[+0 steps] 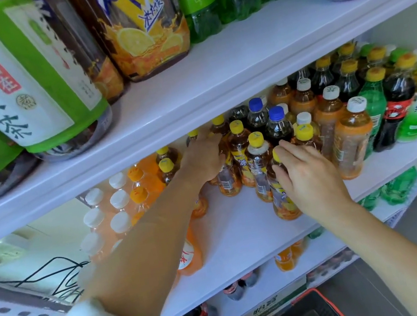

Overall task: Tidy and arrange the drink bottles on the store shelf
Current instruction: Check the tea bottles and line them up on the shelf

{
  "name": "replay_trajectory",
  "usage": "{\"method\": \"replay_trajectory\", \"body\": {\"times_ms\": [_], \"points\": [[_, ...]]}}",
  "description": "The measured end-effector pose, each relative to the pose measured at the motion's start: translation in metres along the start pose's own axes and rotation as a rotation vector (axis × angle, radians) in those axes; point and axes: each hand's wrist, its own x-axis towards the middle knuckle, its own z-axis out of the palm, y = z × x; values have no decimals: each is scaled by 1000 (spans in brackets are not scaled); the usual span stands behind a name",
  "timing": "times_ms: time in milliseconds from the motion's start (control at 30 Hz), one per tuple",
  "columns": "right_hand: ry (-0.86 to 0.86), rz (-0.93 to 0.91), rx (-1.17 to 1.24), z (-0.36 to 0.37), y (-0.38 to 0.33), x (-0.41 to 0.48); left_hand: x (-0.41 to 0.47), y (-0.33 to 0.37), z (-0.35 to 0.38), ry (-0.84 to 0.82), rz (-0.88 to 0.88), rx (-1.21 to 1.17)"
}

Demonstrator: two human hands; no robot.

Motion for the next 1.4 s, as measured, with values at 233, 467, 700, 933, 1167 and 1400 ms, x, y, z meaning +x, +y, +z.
{"method": "replay_trajectory", "body": {"times_ms": [233, 467, 700, 933, 1167, 1400], "points": [[-98, 29, 113, 7, 5, -17, -38, -1, 9, 108, -56, -159], [20, 7, 253, 3, -5, -34, -109, 15, -12, 405, -32, -419], [-559, 154, 1039, 1, -22, -73, -161, 37, -55, 519, -127, -824], [-538, 227, 1229, -18, -14, -88, -177, 43, -56, 540, -191, -1002], [-767, 665, 1924, -41, 2, -106, -183, 47, -70, 612, -265, -1379], [-516, 513, 1828, -62, -9, -110, -187, 35, -78, 413, -383, -1338]]}}
